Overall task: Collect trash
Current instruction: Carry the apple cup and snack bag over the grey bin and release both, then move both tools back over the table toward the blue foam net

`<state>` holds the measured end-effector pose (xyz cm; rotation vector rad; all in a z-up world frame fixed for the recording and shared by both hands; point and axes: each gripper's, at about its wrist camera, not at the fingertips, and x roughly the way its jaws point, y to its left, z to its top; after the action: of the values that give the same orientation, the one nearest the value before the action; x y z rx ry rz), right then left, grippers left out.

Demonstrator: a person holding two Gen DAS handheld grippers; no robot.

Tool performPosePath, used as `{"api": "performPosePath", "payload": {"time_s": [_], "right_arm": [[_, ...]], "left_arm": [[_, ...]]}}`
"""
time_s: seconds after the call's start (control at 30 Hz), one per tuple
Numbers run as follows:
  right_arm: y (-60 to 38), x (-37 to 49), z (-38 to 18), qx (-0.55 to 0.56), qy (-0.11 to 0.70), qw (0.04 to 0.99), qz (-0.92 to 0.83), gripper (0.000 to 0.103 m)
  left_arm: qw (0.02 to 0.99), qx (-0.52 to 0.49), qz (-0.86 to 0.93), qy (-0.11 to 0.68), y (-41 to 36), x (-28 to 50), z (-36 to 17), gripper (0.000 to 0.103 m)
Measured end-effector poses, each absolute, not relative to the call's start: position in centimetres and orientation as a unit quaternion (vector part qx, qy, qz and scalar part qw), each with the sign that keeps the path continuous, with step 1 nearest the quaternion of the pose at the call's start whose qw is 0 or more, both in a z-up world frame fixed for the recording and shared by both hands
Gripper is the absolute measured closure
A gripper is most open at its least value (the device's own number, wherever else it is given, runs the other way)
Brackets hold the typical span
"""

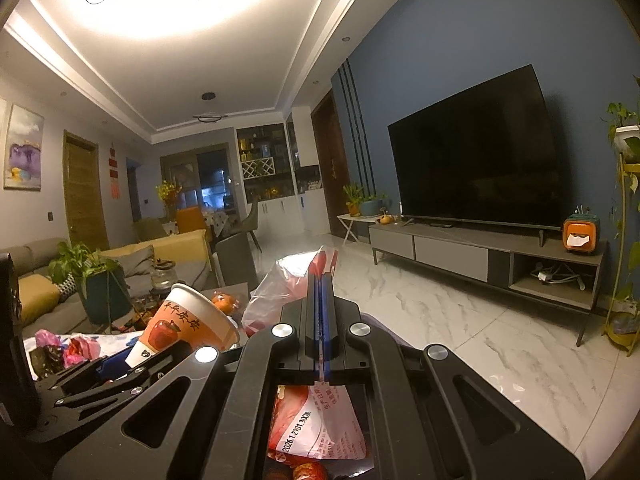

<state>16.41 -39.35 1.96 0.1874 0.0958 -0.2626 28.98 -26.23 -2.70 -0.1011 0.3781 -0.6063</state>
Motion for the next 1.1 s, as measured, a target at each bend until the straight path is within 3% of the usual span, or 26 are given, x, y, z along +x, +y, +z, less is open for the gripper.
{"api": "performPosePath", "payload": {"time_s": [0.3, 0.33, 0.37, 0.43, 0.7, 1.1], "right_arm": [[-39.4, 17.3, 1.7, 0.099, 0.056, 0.986, -0.123, 0.101], [-39.4, 17.3, 1.6, 0.102, 0.056, 0.986, -0.121, 0.089], [-39.5, 17.2, 1.6, 0.107, 0.053, 0.986, -0.119, 0.065], [-39.8, 16.9, 1.5, 0.111, 0.043, 0.985, -0.127, 0.048], [-39.7, 15.9, 1.6, 0.111, 0.043, 0.984, -0.135, 0.045], [-37.0, 13.9, 1.6, 0.088, 0.047, 0.986, -0.134, 0.029]], "left_arm": [[0.928, -0.041, -0.317, 0.191, -27.7, 29.1, -3.3, 0.044], [0.928, -0.039, -0.318, 0.189, -27.8, 29.1, -3.4, 0.041], [0.929, -0.038, -0.317, 0.189, -27.8, 29.1, -3.4, 0.040], [0.930, -0.038, -0.314, 0.189, -27.7, 29.1, -3.5, 0.030], [0.942, -0.060, -0.272, 0.188, -24.9, 29.1, -3.4, 0.018], [0.961, -0.066, -0.204, 0.172, -20.1, 25.9, -2.3, 0.017]]}}
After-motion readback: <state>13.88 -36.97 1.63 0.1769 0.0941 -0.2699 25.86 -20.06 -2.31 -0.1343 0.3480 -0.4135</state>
